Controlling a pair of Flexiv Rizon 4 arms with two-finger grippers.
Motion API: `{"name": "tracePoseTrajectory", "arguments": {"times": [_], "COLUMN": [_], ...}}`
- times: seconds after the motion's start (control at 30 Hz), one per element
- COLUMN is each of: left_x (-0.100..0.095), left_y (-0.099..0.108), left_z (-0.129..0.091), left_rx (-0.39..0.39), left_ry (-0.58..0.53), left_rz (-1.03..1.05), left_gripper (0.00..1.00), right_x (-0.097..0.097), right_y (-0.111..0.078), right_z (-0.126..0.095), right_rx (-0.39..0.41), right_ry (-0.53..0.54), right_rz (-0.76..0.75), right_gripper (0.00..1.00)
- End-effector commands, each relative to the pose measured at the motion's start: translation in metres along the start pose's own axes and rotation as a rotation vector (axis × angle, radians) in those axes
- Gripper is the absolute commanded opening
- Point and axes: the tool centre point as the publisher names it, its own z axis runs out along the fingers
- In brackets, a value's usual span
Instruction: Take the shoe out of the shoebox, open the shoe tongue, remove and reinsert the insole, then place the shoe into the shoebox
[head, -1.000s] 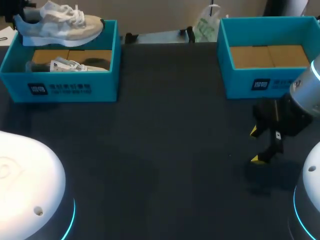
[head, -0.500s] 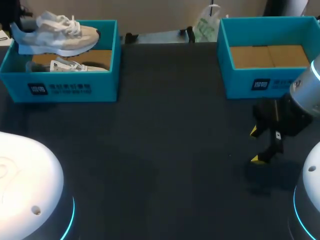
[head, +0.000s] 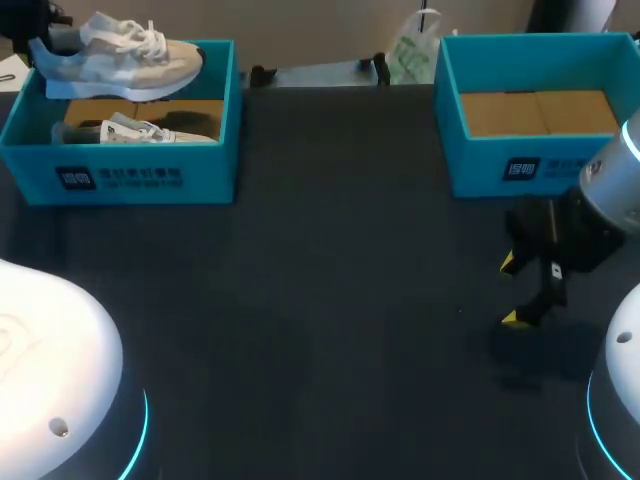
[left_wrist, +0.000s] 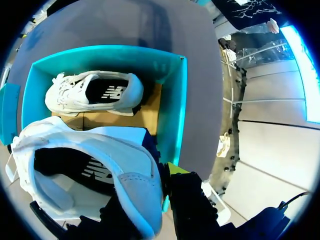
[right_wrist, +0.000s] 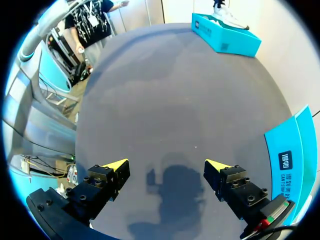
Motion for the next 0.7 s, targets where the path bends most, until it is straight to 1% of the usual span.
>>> {"name": "tracePoseTrajectory", "arguments": {"times": [0.03,0.2,0.4,0.47,0.53,0.6,0.7], "left_x": [-0.008,-0.012,-0.018,-0.02,-0.02,-0.021,-0.023], "left_y": [0.019,0.026,0.029,0.029,0.023,0.023,0.029], "left_z": [0.01,0.019,0.03,0.034,0.033,0.034,0.041], "left_rx": [0.015,0.022,0.019,0.02,0.019,0.014,0.013], "left_ry": [0.013,0.002,0.001,0.004,0.004,0.007,0.003], "left_rz": [-0.003,-0.002,-0.011,-0.014,-0.014,-0.015,-0.015], "left_gripper": [0.0,0.0,0.0,0.0,0.0,0.0,0.0], "right_x": [0.001,0.001,0.001,0.001,0.001,0.001,0.001], "right_y": [0.0,0.0,0.0,0.0,0.0,0.0,0.0], "right_z": [0.0,0.0,0.0,0.0,0.0,0.0,0.0], "right_rx": [0.001,0.001,0.001,0.001,0.001,0.001,0.001], "right_ry": [-0.002,-0.002,-0.002,-0.002,-0.002,-0.002,-0.002], "right_rz": [0.0,0.0,0.0,0.0,0.0,0.0,0.0], "right_gripper": [1.0,1.0,1.0,1.0,1.0,1.0,1.0]}}
